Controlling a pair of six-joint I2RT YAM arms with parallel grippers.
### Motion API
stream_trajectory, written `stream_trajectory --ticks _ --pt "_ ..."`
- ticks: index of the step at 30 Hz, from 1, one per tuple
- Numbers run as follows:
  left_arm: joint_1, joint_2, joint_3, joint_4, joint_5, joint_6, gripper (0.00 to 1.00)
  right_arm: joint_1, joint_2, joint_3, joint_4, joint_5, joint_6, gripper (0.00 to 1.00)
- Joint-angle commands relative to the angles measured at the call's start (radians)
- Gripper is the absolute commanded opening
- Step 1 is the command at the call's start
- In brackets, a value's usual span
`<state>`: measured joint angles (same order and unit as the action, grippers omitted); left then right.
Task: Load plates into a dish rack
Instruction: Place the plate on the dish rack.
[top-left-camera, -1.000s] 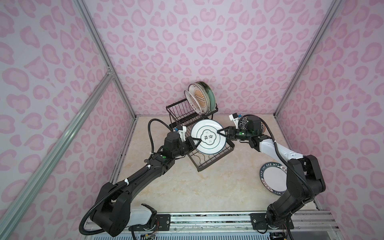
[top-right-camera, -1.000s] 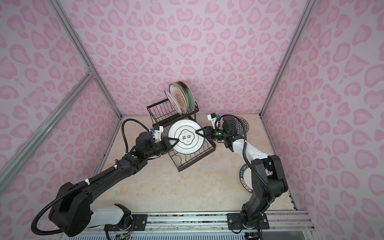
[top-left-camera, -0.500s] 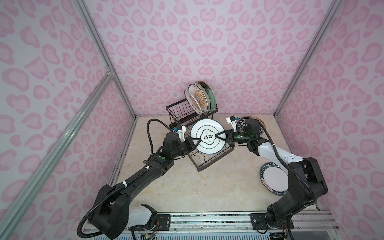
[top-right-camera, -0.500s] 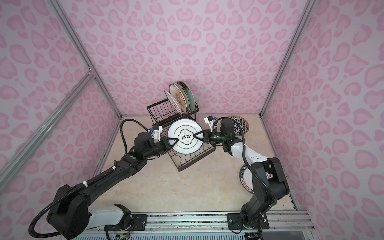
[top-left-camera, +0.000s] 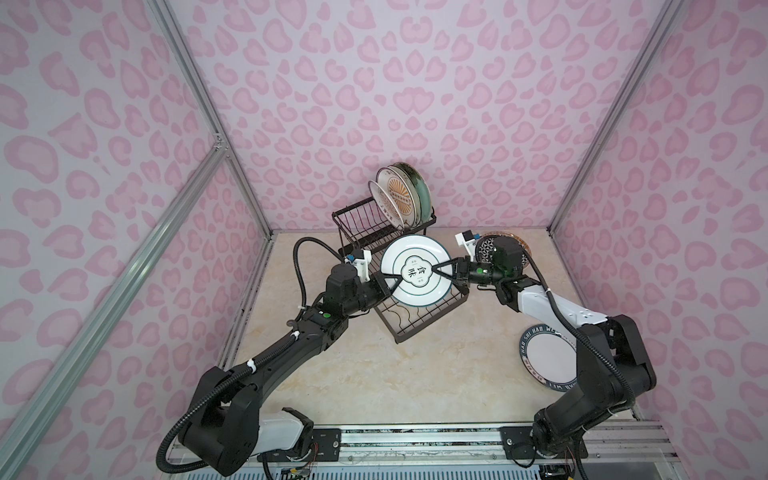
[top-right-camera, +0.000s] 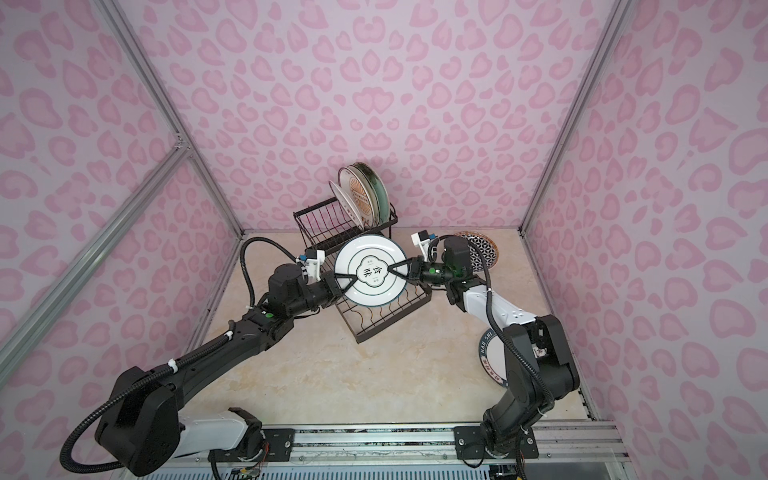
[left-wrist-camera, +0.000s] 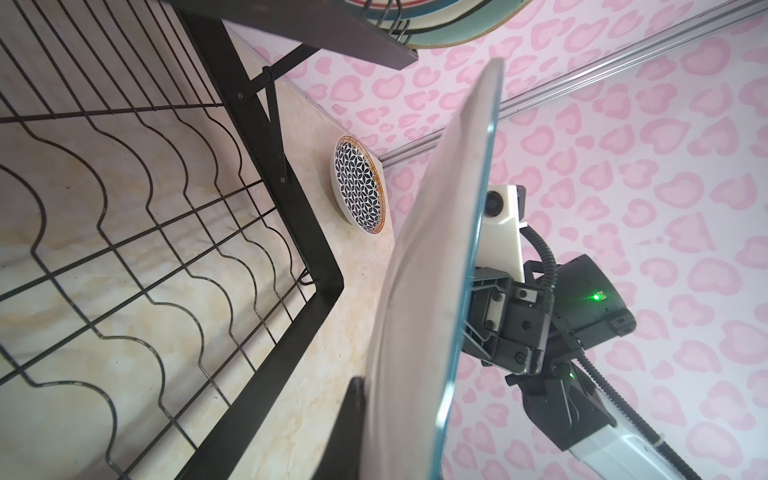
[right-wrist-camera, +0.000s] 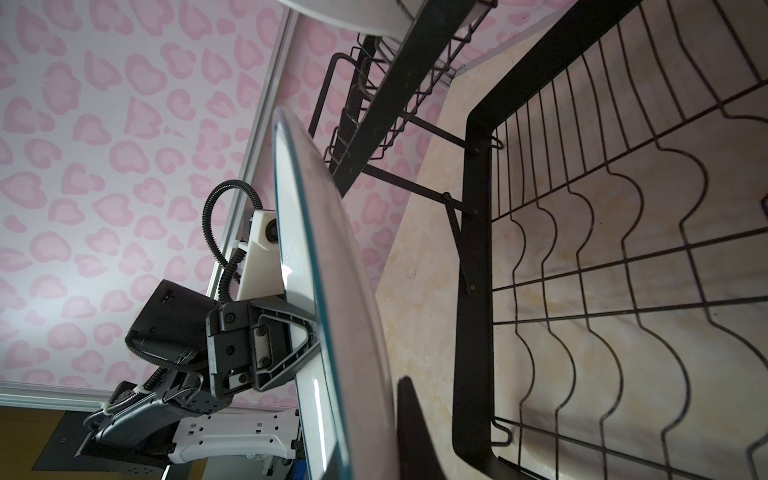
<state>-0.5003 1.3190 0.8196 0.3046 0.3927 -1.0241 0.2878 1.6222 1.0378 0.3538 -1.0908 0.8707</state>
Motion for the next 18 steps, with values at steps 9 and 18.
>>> stream_trajectory --ticks 9,18 --pt "-0.003 -0.026 0.012 -0.089 -0.053 0.047 0.40 -0.021 -0.029 0.017 -0.065 0.045 -0.082 0.00" --pt "-0.003 -0.085 0.031 -0.226 -0.129 0.102 0.42 -0.062 -0.051 -0.008 -0.253 0.122 -0.212 0.00"
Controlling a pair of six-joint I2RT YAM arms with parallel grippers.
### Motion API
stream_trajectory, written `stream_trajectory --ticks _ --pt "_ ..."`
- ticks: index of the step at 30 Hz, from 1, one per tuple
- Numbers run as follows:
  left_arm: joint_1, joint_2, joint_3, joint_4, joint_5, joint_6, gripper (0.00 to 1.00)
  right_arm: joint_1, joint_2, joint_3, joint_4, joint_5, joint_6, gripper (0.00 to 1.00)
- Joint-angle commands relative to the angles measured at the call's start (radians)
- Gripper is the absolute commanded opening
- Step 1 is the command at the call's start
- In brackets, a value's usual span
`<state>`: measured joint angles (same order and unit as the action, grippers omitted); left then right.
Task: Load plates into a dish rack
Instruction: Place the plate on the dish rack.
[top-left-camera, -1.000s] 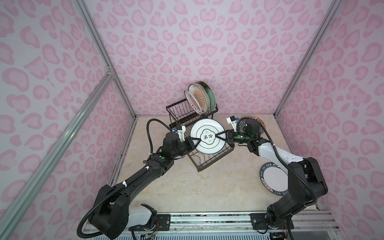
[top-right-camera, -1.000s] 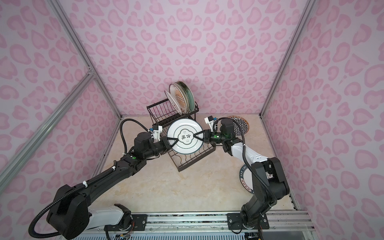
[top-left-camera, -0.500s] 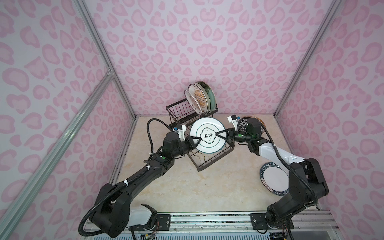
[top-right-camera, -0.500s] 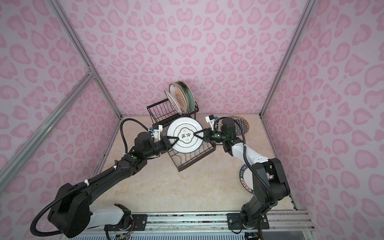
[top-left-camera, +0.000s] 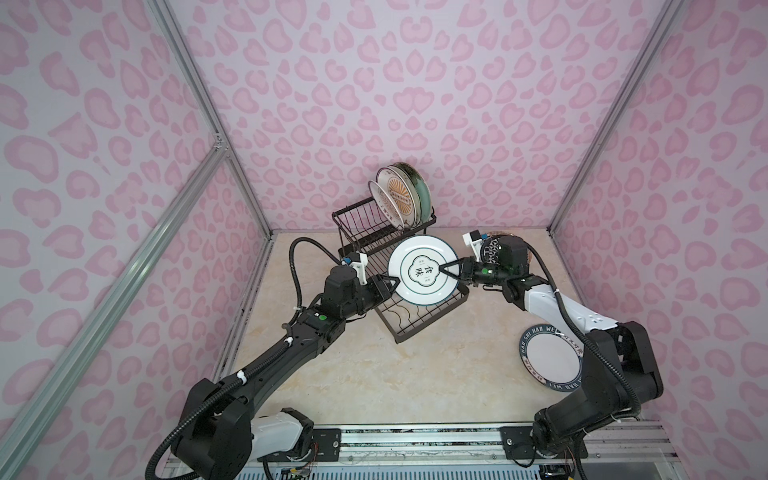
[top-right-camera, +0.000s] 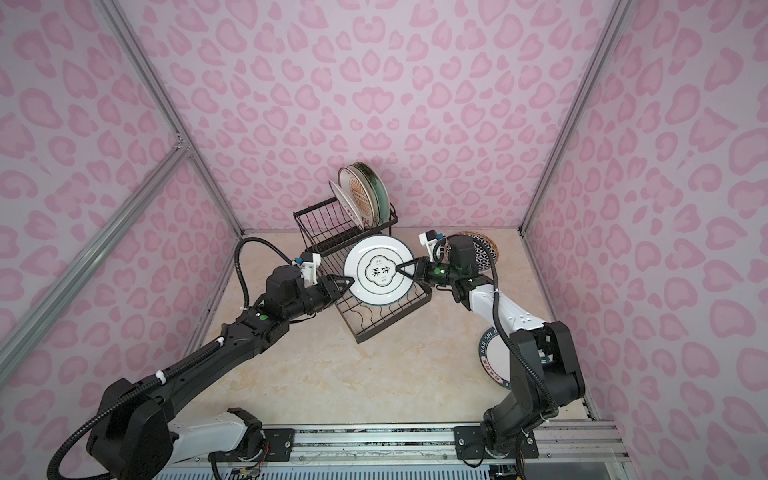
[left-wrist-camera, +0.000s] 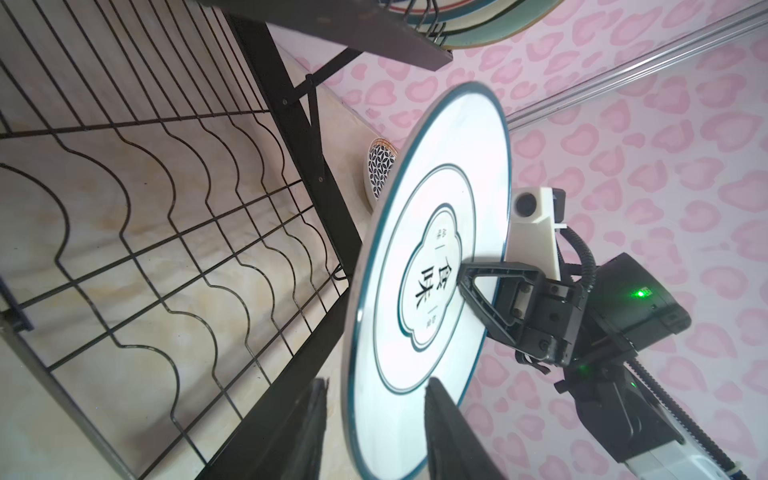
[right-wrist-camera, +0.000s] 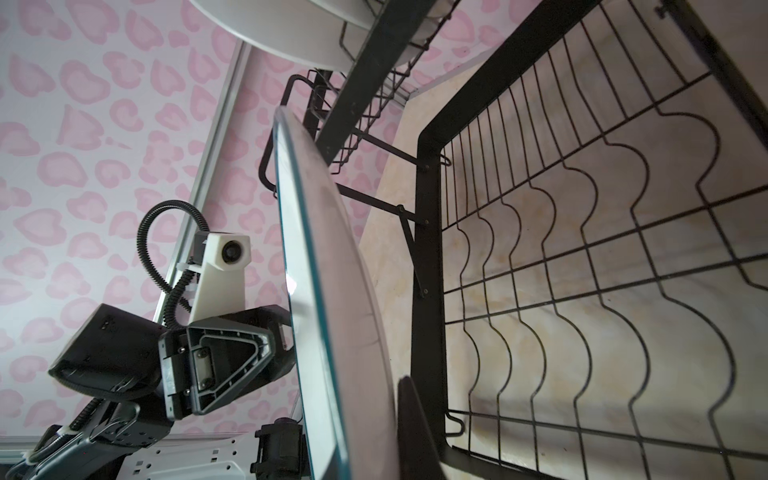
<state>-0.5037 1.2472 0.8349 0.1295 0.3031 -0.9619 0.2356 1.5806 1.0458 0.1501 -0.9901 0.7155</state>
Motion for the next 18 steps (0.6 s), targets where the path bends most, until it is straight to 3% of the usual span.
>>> stream_trajectory --ticks 1,12,18 --pt "0.001 -0.019 0.018 -0.067 -0.048 0.047 0.42 -0.017 -0.017 -0.032 -0.056 0.029 -0.064 0.00" --pt "0.001 -0.090 0.027 -0.242 -0.172 0.101 0.42 -0.053 -0.089 -0.116 -0.176 0.098 -0.158 0.00" --pt "0.001 -0.118 0.018 -0.297 -0.213 0.143 0.42 -0.052 -0.155 -0.129 -0.231 0.207 -0.182 0.00"
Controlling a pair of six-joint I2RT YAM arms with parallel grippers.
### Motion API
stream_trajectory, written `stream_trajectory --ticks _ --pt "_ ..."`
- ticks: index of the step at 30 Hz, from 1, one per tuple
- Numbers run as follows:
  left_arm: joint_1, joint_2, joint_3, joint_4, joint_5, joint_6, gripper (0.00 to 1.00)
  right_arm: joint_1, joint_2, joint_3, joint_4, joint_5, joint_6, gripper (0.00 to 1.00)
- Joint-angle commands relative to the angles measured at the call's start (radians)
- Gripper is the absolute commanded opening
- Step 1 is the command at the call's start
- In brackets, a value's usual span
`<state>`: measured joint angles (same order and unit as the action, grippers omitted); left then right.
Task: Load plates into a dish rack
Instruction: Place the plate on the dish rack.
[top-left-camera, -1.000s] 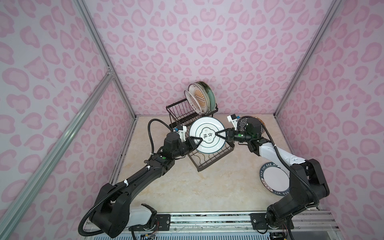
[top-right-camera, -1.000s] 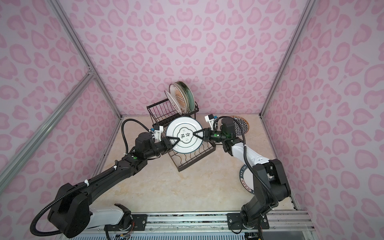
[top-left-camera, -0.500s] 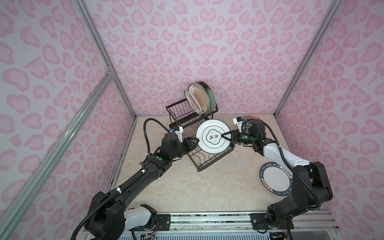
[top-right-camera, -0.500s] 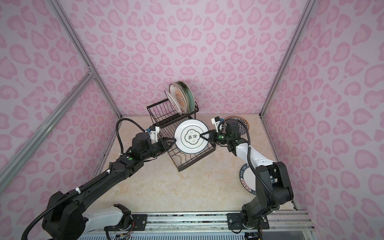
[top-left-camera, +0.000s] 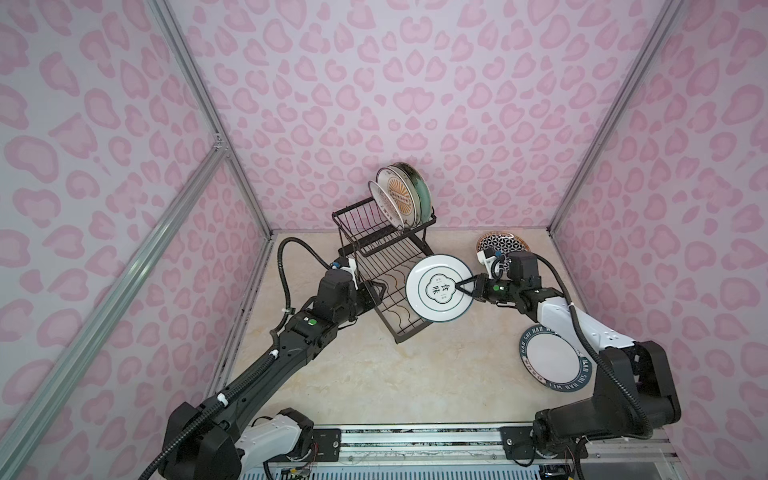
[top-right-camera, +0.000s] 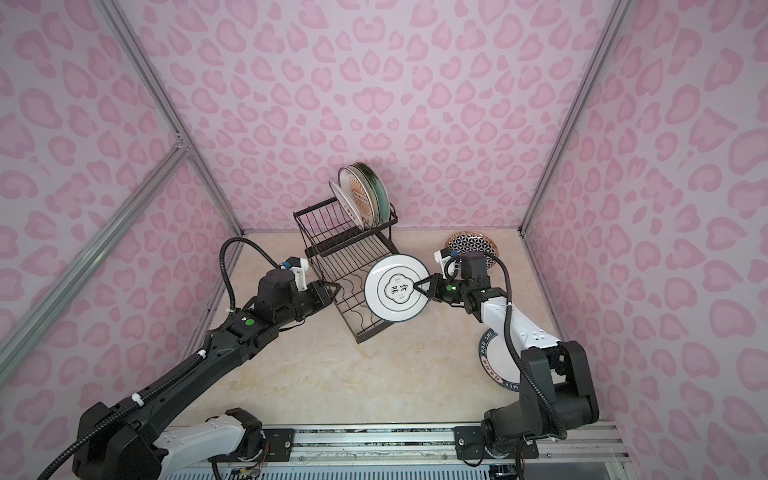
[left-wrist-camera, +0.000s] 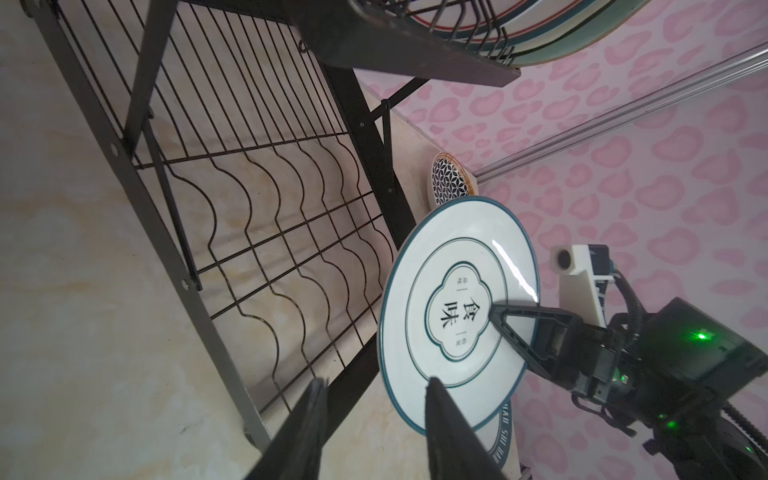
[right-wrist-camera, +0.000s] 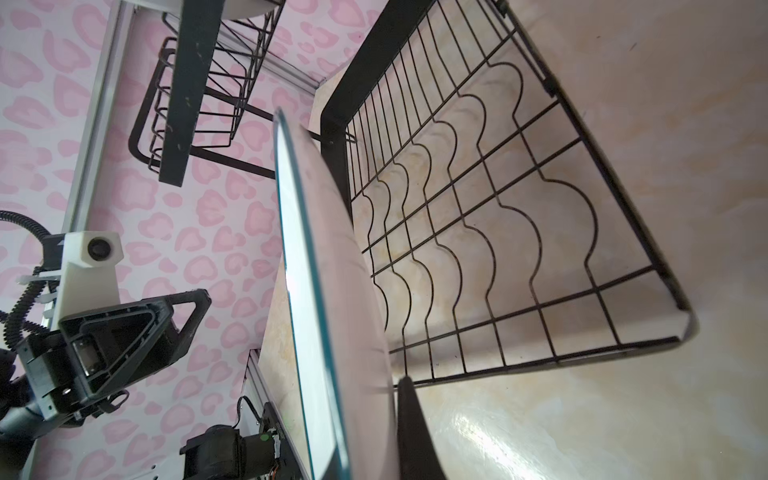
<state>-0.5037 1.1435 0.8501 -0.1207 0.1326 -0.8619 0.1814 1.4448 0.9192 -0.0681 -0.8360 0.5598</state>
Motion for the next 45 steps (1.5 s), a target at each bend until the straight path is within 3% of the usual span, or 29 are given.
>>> stream_trajectory --ticks 1,14,30,45 --pt "0.001 -0.019 0.013 -0.071 -0.056 0.057 0.42 0.003 -0.032 -0.002 -0.020 0.072 -0.031 0.00" --pt "0.001 -0.095 0.053 -0.200 -0.142 0.129 0.42 0.066 -0.138 0.124 -0.227 0.327 -0.123 0.00" --pt "0.001 -0.099 0.057 -0.235 -0.168 0.127 0.42 0.297 -0.188 0.344 -0.346 0.709 -0.268 0.00" --pt "0.001 -0.140 0.028 -0.254 -0.195 0.121 0.42 0.511 -0.057 0.665 -0.331 0.992 -0.478 0.00"
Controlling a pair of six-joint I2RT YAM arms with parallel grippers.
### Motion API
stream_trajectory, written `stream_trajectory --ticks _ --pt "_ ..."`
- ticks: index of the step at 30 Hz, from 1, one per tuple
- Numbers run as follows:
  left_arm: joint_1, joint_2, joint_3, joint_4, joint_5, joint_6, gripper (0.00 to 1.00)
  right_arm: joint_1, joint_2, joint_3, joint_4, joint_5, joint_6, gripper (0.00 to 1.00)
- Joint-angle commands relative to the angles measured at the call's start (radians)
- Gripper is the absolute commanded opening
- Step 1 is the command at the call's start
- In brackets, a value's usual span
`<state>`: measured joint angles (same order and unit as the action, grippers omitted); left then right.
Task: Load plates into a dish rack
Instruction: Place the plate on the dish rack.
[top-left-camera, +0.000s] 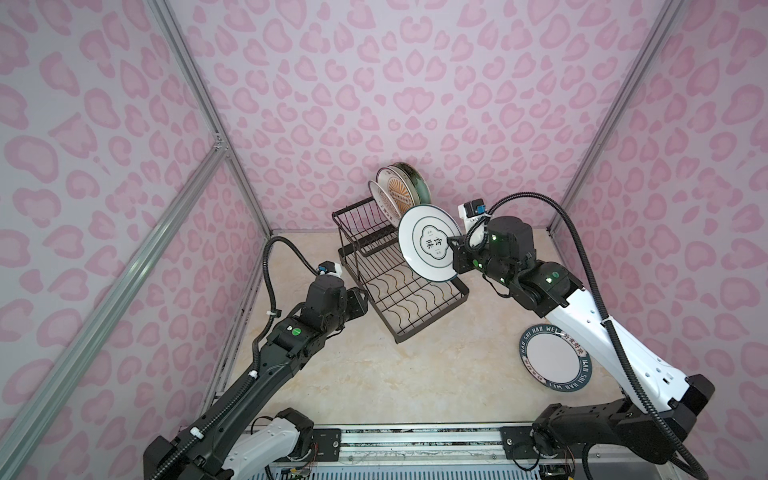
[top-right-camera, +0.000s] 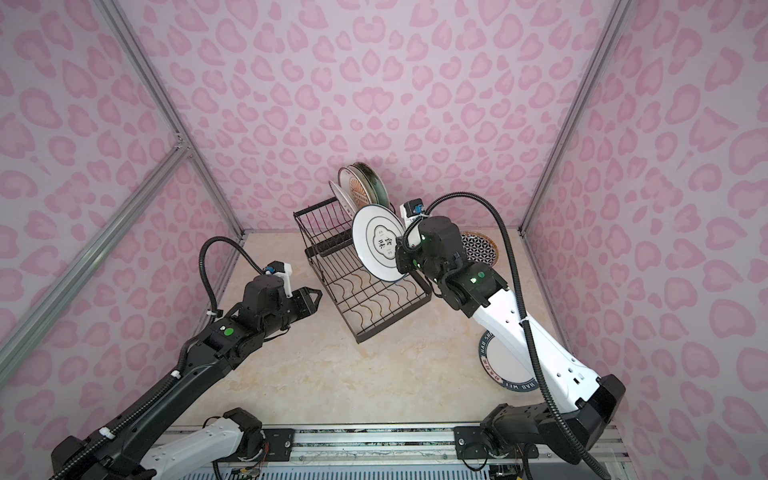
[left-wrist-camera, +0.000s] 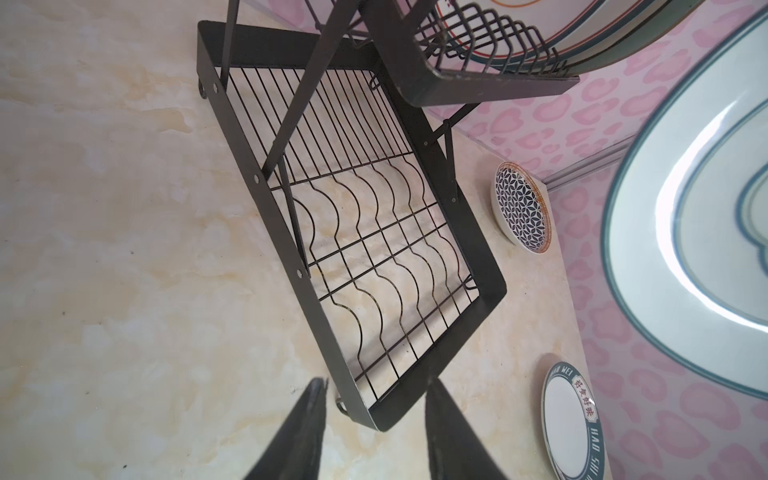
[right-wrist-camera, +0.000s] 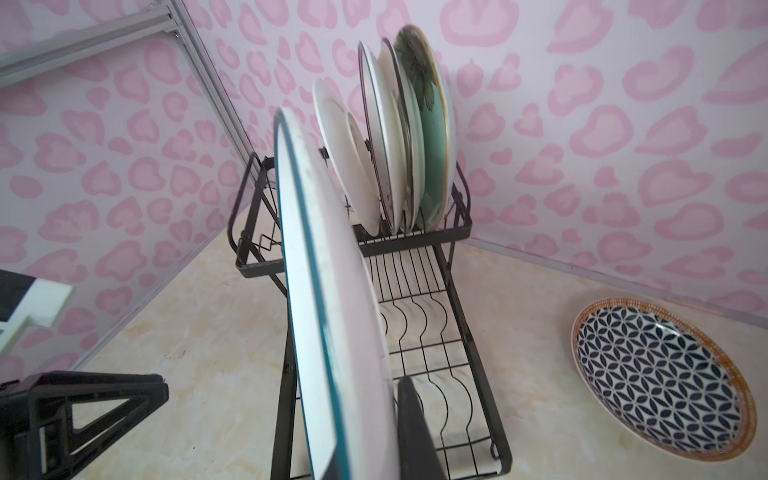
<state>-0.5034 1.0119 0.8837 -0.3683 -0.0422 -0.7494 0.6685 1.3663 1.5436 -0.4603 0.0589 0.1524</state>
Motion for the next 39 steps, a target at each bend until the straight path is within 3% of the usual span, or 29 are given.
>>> stream_trajectory --ticks 1,17,28,39 --pt "0.000 -0.011 -0.008 -0.007 -0.020 0.009 0.42 0.036 0.035 0.066 0.063 0.112 -0.085 0.00" --pt "0.002 -0.072 -0.009 -0.070 -0.084 0.031 0.42 0.165 0.275 0.343 0.160 0.295 -0.308 0.00" --pt "0.002 -0.109 -0.022 -0.110 -0.114 0.036 0.42 0.241 0.503 0.517 0.289 0.447 -0.549 0.00" --pt "0.005 -0.105 -0.022 -0.116 -0.119 0.048 0.42 0.271 0.795 0.849 0.285 0.612 -0.686 0.00"
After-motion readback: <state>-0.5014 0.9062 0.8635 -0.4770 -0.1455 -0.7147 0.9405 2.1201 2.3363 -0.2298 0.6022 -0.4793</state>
